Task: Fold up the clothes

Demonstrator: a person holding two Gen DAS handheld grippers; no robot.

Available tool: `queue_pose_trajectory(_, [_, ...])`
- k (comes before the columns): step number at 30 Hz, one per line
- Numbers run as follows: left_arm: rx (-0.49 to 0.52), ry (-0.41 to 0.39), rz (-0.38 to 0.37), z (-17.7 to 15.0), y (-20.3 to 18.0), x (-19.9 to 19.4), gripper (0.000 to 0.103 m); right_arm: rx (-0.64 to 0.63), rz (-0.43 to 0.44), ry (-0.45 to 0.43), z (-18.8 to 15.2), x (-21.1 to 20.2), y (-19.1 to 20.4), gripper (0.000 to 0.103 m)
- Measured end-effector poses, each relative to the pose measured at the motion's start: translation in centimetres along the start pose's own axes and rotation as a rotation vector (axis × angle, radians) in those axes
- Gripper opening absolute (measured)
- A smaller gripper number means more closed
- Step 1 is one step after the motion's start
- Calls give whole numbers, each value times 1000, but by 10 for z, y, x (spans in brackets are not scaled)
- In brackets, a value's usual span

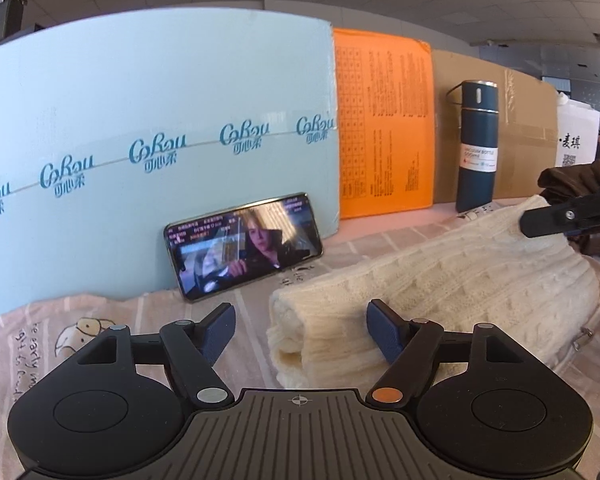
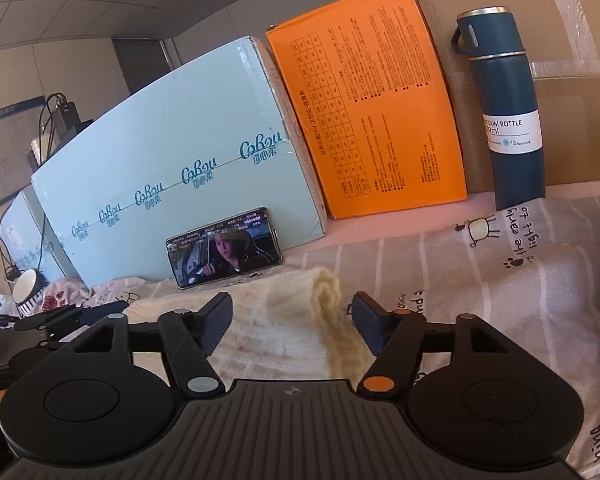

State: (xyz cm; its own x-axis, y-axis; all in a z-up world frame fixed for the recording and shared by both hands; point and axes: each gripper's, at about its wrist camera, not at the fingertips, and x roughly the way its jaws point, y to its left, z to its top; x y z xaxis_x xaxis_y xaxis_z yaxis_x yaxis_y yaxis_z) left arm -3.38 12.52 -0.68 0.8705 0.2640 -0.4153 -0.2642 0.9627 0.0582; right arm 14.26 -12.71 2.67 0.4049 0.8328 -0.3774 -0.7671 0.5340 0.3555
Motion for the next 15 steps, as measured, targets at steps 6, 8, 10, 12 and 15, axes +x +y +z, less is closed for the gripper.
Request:
queue_pose_trajectory(6, [-37,27,11,3,3,11,84,11,-78,65,-10,14,-5,68])
queue_pose_trajectory(8, [-45,28,14,3,4,12,85,35,-92,85,-13,19,-10,69])
queue_pose_trajectory(10, [-86,18,-7,3,10,10,85,58,-107,105,-17,24,-14,71])
queue_pose_trajectory(12, [-208,29,-62,5,24,6,86,98,-105,118,-18,25,-19,71])
queue_pose_trajectory(15, [-388,64,-150,5,43,-4,90,195,-65,117,-16,17,-29,72])
